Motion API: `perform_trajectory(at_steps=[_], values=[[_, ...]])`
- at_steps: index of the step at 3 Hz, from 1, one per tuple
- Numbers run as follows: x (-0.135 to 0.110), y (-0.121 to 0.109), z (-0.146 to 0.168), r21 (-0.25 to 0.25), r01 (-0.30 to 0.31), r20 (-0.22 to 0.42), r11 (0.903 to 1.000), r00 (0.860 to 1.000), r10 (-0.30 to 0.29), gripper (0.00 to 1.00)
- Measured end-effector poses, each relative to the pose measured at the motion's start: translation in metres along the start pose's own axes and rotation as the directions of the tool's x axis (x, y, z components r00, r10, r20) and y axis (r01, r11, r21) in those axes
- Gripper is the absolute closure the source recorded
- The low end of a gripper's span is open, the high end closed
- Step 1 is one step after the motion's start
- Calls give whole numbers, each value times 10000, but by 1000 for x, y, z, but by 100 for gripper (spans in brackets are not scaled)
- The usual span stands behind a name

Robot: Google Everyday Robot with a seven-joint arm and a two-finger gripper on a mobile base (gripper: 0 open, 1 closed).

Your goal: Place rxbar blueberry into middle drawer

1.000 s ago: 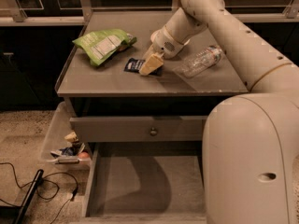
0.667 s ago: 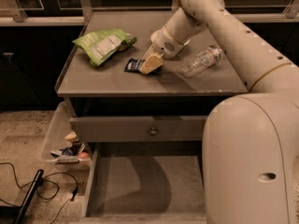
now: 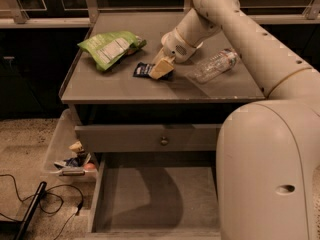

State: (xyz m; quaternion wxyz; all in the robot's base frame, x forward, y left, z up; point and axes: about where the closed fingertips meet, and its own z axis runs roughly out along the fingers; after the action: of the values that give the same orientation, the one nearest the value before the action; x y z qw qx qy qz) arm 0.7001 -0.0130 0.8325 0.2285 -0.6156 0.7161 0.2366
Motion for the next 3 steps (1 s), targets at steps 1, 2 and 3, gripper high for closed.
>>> perform_trajectory(at_steps=[1, 2, 3], values=[[-2, 2, -1, -16, 42, 2, 10000, 10000, -42, 100], [-2, 44, -20, -116, 449, 535, 9989, 9976, -442, 100], [3, 91, -37, -149, 811, 1017, 9966, 9917, -792, 100]])
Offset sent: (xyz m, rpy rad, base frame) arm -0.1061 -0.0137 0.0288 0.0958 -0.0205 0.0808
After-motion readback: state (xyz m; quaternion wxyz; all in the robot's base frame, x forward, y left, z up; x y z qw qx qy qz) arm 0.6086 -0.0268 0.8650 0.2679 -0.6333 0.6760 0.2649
